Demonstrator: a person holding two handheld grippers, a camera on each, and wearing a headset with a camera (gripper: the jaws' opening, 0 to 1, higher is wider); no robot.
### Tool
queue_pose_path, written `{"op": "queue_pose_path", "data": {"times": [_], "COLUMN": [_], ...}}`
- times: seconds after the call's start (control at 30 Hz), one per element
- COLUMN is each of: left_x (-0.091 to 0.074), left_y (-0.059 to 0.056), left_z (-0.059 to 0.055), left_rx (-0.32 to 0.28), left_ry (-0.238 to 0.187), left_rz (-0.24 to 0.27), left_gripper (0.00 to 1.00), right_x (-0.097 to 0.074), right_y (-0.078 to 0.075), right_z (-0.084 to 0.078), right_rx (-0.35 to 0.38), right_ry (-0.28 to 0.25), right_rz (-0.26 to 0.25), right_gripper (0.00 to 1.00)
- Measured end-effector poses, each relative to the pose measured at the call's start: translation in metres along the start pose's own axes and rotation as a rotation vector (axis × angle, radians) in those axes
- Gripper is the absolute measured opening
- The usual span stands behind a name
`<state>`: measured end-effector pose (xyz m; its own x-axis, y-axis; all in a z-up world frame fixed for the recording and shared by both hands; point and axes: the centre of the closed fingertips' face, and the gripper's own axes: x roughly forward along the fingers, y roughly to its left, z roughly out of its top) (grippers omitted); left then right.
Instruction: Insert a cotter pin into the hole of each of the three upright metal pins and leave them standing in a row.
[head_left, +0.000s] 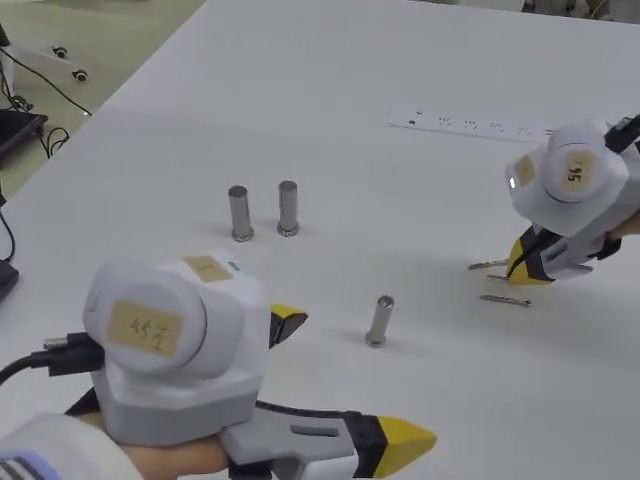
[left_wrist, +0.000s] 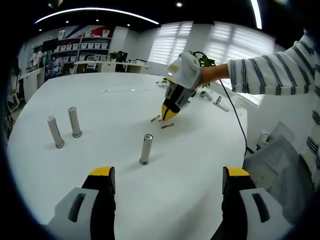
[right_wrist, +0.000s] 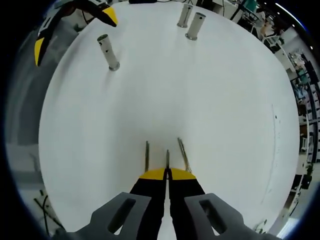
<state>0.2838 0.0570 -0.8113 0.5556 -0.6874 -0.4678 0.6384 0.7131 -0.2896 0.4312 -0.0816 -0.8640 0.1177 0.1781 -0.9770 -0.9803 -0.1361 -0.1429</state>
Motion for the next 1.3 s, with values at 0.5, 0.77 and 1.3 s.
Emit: {"op": "queue_pose_path", "data": {"times": [0.5, 0.77, 1.3], "left_x": [-0.005, -0.007, -0.006], "left_y": [-0.004, -0.008, -0.011], "left_z": [0.022, 0.032, 0.061], "left_rx": [0.007, -0.006, -0.129], "left_ry": [-0.087, -0.11, -0.172], "left_rz": [-0.018, -0.048, -0.141], "left_gripper": [0.84, 0.82, 0.65], "right_x": [-0.059, -0.074, -0.091], "right_y": [-0.004, 0.014, 0.052], "right_z": [0.019, 0.023, 0.055], "right_rx": [0.017, 0.036, 0.064], "right_ry": [-0.167, -0.238, -0.402], "right_rz": [-0.163, -0.213, -0.285], "right_gripper": [0.02, 0.02, 0.02]}}
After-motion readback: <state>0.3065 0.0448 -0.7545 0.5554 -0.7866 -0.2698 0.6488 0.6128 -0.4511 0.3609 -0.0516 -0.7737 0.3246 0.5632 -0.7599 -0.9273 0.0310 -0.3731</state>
